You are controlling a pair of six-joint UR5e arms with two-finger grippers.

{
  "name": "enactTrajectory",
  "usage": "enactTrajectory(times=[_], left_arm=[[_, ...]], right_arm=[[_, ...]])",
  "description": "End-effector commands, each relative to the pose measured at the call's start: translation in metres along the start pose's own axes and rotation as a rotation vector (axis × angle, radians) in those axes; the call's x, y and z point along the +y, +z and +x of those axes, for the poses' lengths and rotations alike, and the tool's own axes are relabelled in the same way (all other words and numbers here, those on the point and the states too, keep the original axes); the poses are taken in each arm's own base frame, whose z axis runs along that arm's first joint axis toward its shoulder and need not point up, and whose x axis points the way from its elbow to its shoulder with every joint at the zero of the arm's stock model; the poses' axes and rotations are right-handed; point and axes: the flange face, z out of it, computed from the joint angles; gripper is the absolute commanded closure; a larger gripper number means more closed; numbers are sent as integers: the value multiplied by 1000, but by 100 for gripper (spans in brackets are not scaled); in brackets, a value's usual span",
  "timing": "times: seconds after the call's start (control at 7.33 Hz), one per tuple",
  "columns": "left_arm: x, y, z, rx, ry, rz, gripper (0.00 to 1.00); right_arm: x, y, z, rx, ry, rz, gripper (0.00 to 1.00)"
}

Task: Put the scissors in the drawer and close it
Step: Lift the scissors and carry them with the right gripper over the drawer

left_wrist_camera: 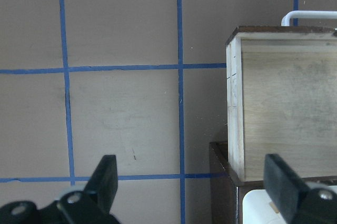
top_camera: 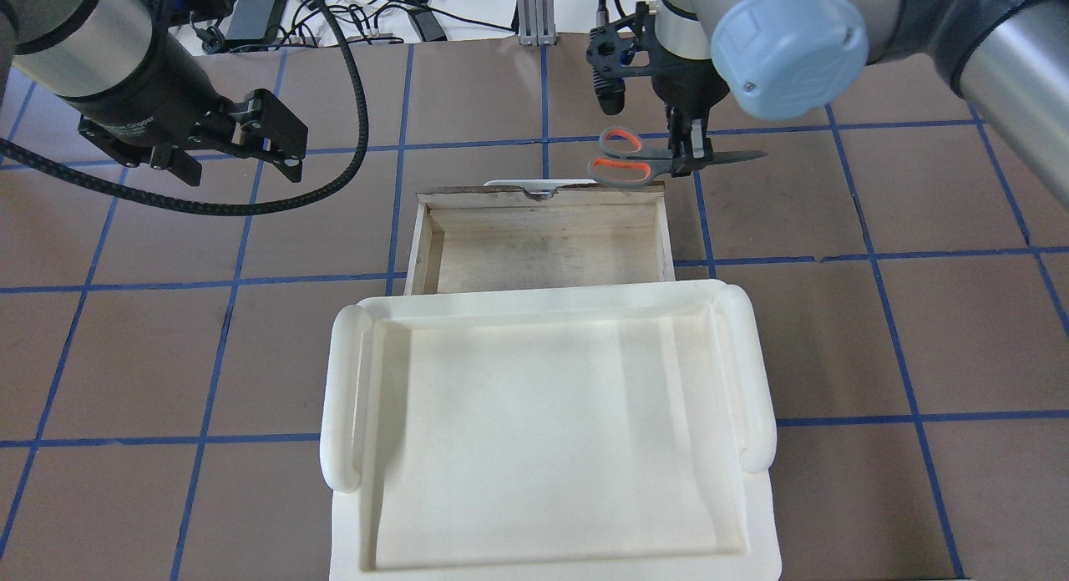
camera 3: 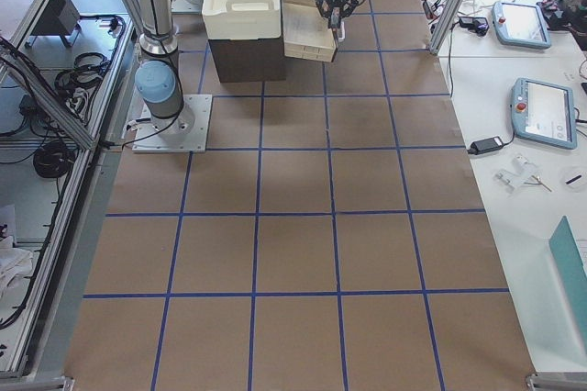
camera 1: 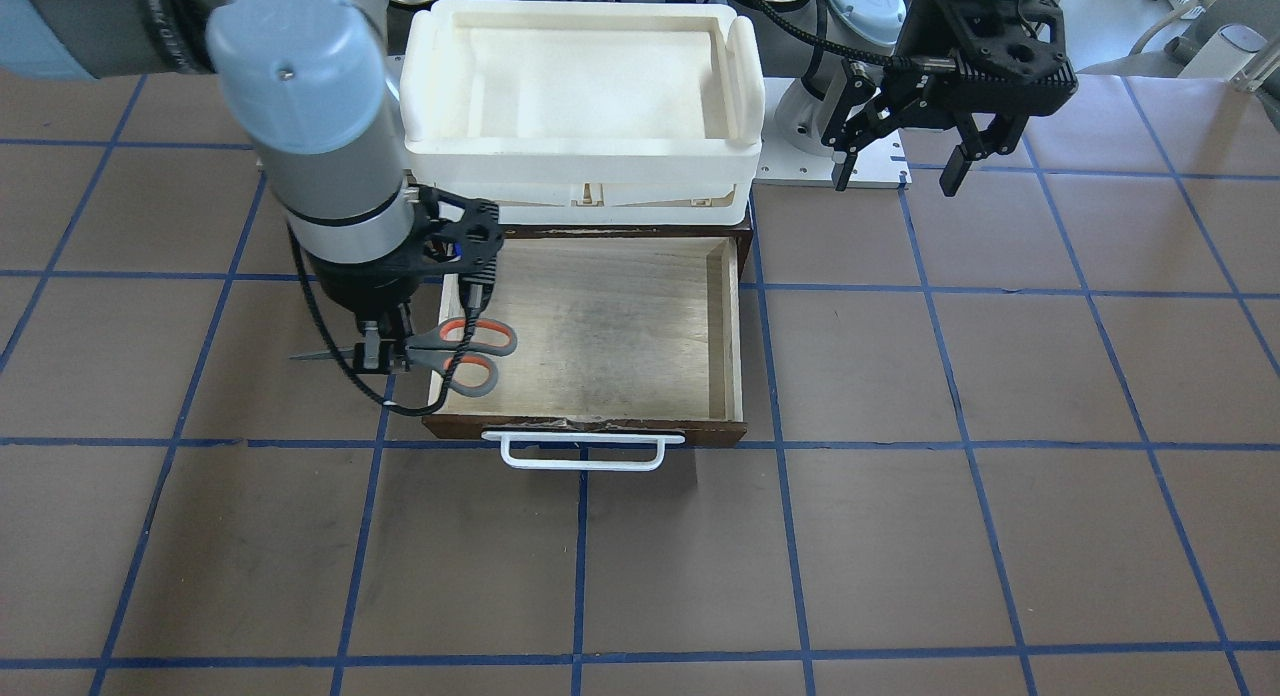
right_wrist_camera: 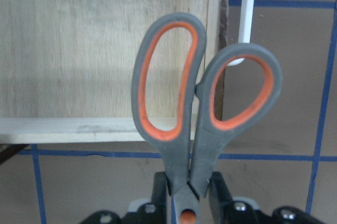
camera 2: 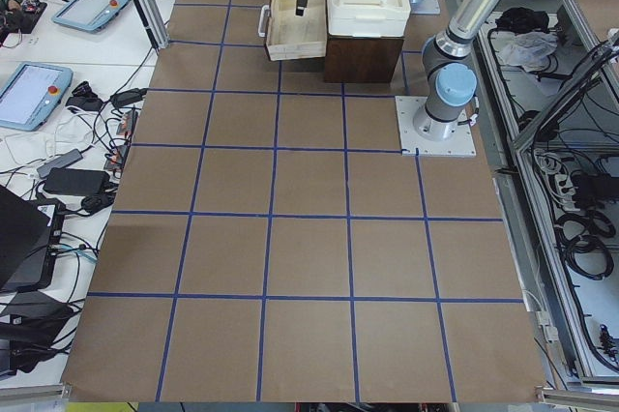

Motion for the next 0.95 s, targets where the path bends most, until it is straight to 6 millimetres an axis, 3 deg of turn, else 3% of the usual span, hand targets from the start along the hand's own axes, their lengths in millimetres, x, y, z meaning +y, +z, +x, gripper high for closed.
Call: enactTrajectory(times=[0.0, 0.41, 0.82], left_arm=[[0, 1, 0, 1, 0, -2, 0], [0, 2, 0, 1, 0, -3, 0], [0, 2, 0, -1, 0, -3, 0]], right_arm=[[-64, 12, -23, -20, 3, 12, 100], [-117, 57, -27, -56, 10, -5, 100], [-149, 72, -38, -58, 7, -12, 100]])
